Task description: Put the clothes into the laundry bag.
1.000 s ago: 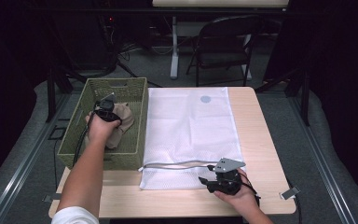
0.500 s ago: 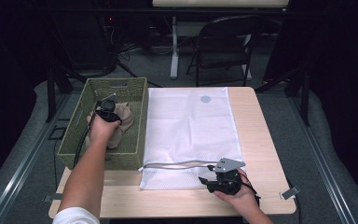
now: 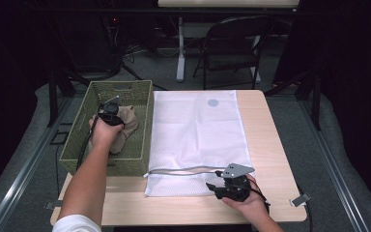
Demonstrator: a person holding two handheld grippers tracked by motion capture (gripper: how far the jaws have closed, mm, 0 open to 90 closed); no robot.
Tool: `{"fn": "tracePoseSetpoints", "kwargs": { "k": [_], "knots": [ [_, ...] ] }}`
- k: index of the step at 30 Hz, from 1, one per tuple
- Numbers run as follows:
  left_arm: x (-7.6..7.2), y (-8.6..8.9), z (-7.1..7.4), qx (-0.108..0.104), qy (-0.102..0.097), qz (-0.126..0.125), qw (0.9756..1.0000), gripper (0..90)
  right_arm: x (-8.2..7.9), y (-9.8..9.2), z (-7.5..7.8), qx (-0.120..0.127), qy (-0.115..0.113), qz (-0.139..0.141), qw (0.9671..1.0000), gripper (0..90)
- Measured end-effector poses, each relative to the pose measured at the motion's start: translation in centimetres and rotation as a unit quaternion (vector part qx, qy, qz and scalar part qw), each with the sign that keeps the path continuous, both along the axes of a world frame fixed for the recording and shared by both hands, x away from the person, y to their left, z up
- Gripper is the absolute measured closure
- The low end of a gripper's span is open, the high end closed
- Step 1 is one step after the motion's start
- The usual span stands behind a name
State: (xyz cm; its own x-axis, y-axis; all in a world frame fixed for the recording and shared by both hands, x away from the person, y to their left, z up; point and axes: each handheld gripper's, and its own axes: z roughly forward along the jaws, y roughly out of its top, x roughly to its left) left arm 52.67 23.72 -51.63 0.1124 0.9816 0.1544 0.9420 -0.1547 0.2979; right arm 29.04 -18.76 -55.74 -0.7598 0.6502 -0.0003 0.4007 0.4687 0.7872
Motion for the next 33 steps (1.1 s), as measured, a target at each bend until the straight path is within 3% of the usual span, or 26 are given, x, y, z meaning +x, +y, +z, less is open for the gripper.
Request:
{"fn": "tracePoseSetpoints", "kwargs": {
  "k": [33],
  "knots": [
    [-0.8, 2.5, 2.5, -0.019, -0.008, 0.017, 0.9996, 51.4, 0.0, 0.2, -0.2, -0.001, 0.004, 0.000, 1.0000, 41.7]
  ]
}}
